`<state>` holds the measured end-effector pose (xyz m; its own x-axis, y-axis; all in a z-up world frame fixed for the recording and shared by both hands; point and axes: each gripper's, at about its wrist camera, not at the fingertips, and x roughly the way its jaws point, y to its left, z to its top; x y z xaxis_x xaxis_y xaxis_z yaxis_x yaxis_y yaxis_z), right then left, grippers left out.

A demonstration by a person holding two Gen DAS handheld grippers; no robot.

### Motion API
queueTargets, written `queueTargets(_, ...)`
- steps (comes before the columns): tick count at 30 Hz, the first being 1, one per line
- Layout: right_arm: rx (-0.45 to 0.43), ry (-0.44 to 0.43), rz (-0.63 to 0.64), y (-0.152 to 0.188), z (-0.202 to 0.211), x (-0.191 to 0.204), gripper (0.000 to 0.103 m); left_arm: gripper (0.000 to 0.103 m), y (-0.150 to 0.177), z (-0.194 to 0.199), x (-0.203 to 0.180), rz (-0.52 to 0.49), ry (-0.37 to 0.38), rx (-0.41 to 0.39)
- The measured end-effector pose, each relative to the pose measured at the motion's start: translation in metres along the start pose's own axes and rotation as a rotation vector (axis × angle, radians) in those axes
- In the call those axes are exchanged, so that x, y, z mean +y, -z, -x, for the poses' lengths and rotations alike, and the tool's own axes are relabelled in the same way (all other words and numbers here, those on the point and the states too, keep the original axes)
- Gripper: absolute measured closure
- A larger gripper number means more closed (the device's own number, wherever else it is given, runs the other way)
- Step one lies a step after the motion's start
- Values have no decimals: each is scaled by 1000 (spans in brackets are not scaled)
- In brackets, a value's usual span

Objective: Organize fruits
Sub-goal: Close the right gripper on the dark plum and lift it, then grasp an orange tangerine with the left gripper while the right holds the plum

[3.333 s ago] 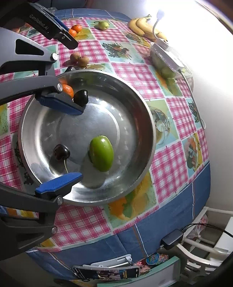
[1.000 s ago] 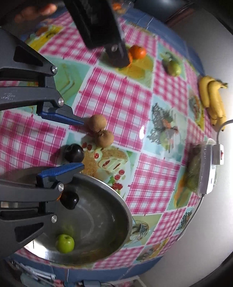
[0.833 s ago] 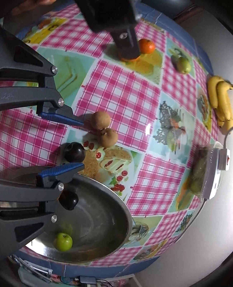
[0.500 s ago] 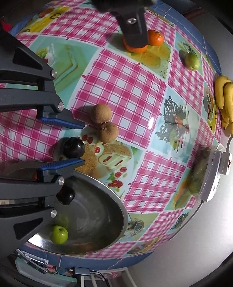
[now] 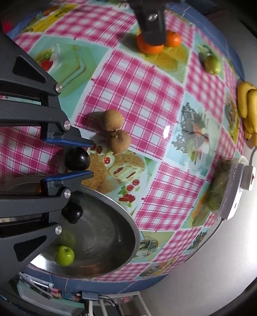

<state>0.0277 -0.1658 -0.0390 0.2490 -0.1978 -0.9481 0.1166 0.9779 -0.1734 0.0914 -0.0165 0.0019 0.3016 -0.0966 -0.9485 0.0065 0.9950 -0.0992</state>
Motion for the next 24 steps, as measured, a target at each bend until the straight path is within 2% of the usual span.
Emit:
queueTargets(8, -80, -198, -142, -5, 32, -20, 78, 0, -8, -6, 15, 63, 41, 11)
queueTargets(12, -111, -199, -174, -6, 42, -24, 78, 1, -14, -13, 27, 112, 60, 16)
queueTargets(18, -91, -207, -194, -5, 36, -25, 79, 18, -19, -23, 28, 123, 95, 26)
queueTargets(24, -94, -221, -220, -2, 38, -32, 79, 36, -19, -36, 20, 98, 69, 33)
